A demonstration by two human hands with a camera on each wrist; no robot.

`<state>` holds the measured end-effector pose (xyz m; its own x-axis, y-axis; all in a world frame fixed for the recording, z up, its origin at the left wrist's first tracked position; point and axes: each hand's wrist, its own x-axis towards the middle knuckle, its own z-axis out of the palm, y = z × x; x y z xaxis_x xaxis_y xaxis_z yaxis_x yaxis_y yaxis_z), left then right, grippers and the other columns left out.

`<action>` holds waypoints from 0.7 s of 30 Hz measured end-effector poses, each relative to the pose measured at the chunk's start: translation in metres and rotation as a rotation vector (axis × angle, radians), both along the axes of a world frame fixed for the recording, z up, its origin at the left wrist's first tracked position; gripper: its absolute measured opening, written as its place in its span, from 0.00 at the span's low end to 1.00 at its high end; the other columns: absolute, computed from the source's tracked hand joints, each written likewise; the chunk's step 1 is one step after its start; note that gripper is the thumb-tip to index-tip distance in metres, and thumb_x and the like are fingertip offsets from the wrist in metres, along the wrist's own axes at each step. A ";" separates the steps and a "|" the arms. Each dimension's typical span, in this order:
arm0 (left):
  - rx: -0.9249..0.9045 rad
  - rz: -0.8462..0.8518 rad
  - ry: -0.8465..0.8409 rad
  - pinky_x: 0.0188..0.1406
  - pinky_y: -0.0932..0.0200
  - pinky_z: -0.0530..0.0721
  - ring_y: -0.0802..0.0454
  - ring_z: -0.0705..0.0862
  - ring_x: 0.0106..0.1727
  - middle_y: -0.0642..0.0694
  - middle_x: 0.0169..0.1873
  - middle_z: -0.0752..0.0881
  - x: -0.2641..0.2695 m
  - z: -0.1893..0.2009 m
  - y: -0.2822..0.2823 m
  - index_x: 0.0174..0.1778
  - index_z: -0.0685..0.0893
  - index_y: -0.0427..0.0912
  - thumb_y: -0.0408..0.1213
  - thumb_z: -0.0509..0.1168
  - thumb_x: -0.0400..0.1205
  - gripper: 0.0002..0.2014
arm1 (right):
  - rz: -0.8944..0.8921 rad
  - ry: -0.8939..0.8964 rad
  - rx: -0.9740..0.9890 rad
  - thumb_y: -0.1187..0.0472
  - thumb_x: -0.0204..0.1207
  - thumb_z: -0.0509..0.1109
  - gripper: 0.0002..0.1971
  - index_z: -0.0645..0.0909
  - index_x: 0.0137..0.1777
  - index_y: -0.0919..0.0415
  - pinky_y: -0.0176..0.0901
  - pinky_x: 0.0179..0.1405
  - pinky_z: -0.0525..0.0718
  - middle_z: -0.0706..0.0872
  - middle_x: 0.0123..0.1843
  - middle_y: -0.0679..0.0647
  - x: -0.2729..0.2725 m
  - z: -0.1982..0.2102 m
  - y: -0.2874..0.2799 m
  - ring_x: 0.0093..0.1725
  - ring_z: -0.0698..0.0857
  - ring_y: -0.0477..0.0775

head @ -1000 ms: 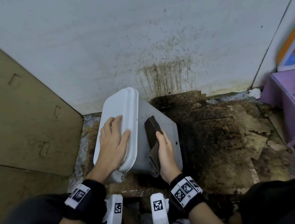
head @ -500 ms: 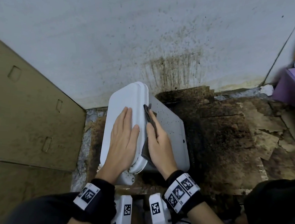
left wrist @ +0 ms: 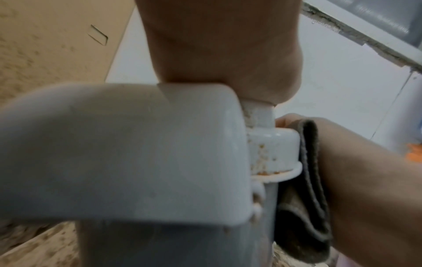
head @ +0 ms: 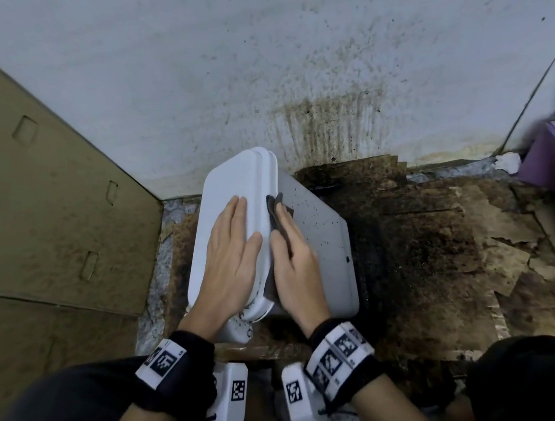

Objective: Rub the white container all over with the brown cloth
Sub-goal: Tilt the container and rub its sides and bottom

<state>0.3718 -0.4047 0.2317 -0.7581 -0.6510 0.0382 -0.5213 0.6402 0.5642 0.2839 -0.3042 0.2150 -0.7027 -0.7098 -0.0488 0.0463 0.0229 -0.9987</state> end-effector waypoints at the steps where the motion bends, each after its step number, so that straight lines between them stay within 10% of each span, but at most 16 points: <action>1: 0.007 0.004 -0.001 0.86 0.70 0.39 0.73 0.42 0.88 0.55 0.92 0.49 0.000 0.000 0.000 0.93 0.48 0.53 0.59 0.40 0.89 0.35 | 0.019 -0.025 -0.005 0.56 0.92 0.57 0.24 0.68 0.87 0.49 0.39 0.87 0.61 0.70 0.86 0.38 -0.007 0.002 -0.002 0.84 0.64 0.30; 6: 0.034 0.010 0.026 0.86 0.70 0.40 0.72 0.44 0.89 0.58 0.92 0.50 0.000 -0.001 -0.003 0.93 0.49 0.54 0.59 0.40 0.91 0.33 | 0.015 -0.128 -0.083 0.56 0.93 0.56 0.23 0.67 0.87 0.44 0.41 0.88 0.61 0.69 0.85 0.33 0.000 -0.009 0.007 0.84 0.64 0.30; 16: 0.157 0.073 0.054 0.91 0.57 0.46 0.69 0.46 0.90 0.61 0.92 0.51 0.018 0.002 -0.014 0.91 0.50 0.60 0.55 0.45 0.92 0.29 | 0.099 0.295 0.137 0.44 0.91 0.34 0.29 0.44 0.92 0.44 0.52 0.91 0.43 0.42 0.92 0.38 0.031 -0.048 0.001 0.90 0.41 0.37; 21: 0.147 0.074 0.034 0.87 0.65 0.44 0.68 0.47 0.90 0.60 0.92 0.51 0.020 0.003 -0.015 0.92 0.50 0.58 0.54 0.46 0.92 0.30 | 0.109 0.312 0.154 0.51 0.94 0.41 0.27 0.44 0.92 0.45 0.42 0.90 0.43 0.43 0.92 0.38 0.021 -0.066 0.005 0.90 0.43 0.36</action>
<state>0.3918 -0.4202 0.2349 -0.7079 -0.7053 -0.0363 -0.5427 0.5104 0.6670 0.3051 -0.2996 0.1489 -0.6213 -0.7824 0.0437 -0.2707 0.1619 -0.9490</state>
